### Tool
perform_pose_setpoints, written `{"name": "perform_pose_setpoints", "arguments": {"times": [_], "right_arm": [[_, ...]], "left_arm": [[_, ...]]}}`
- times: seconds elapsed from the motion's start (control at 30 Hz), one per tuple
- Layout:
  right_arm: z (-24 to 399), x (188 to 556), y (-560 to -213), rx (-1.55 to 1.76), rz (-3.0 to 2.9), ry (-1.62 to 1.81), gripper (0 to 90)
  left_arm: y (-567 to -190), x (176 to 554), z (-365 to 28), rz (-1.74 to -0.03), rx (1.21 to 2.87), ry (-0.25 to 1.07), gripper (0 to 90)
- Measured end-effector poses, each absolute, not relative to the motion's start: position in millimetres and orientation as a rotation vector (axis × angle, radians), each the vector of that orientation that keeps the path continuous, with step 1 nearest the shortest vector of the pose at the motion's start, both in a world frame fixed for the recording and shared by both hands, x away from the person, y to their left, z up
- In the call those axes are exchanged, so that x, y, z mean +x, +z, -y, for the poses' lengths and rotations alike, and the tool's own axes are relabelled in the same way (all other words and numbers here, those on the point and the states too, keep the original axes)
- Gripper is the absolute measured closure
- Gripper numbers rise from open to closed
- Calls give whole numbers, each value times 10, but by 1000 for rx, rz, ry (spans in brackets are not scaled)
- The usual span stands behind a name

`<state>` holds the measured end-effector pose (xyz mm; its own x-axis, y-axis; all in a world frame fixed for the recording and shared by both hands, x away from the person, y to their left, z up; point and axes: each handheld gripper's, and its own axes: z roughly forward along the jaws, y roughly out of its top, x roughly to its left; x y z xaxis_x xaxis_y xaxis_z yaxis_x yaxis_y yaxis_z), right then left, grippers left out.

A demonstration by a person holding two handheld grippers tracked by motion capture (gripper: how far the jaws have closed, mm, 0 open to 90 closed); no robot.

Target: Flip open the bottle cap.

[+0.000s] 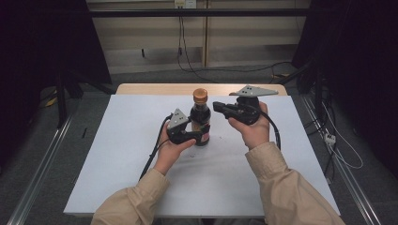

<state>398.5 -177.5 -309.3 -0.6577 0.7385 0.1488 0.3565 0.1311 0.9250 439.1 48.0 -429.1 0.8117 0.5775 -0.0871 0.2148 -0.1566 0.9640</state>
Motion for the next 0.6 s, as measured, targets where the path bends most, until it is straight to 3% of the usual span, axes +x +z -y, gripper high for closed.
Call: {"name": "perform_pose_setpoints", "arguments": {"times": [0.6], "right_arm": [[1676, 4089, -2912, 1005, -2093, 1477, 900]], "left_arm": [[-4301, 4386, -479, -623, 1725, 349, 301]]}}
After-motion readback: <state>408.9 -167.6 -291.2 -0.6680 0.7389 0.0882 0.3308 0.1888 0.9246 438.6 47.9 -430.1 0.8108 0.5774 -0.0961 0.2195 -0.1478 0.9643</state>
